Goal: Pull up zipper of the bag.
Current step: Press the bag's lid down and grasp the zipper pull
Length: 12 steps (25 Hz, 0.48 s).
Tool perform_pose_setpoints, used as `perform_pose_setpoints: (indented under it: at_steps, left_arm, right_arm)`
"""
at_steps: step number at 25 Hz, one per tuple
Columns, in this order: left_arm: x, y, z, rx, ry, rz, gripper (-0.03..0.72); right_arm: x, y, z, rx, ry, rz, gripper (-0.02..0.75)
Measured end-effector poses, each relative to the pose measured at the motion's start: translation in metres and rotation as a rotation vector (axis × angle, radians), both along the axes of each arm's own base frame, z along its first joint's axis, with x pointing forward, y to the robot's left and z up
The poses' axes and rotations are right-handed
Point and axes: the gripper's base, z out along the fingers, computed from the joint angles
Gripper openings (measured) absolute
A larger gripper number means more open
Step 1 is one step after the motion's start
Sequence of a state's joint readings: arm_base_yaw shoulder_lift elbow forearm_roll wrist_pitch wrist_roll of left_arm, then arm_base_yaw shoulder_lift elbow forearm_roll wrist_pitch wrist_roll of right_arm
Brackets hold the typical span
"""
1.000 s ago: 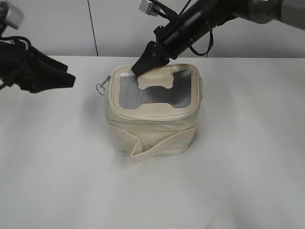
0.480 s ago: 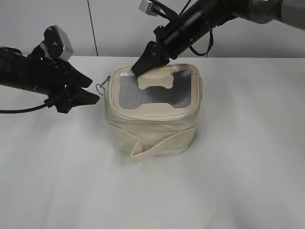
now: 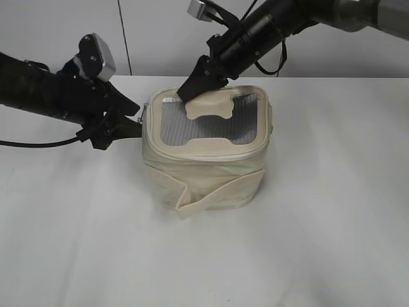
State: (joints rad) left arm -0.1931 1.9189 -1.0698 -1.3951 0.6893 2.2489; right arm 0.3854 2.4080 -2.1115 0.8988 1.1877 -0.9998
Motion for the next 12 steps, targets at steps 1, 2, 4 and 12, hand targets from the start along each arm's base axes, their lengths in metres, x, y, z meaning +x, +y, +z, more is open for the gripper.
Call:
perform_pose_setpoints:
  at_steps: [1,2,4,12]
  left_arm:
    - [-0.0002,-0.0022,-0.0009,0.005,-0.001,-0.004,0.451]
    - [-0.0005,-0.0038,-0.0015,0.014,-0.005,-0.005,0.424]
    - [-0.0017,-0.0067,-0.0023,0.03,-0.011,-0.019,0.29]
    - [-0.0016,-0.008,-0.0041,0.069,-0.022,-0.015,0.028]
  right_arm:
    - [0.0001,0.0,-0.0001,-0.001,-0.001,-0.001,0.051]
    - [0.0004,-0.0006,-0.0002,-0.003,-0.002,-0.001,0.051]
    - [0.0007,-0.0007,-0.0003,-0.005,-0.004,-0.004,0.05]
    - [0.0013,-0.0015,0.0,-0.005,-0.004,-0.007,0.05]
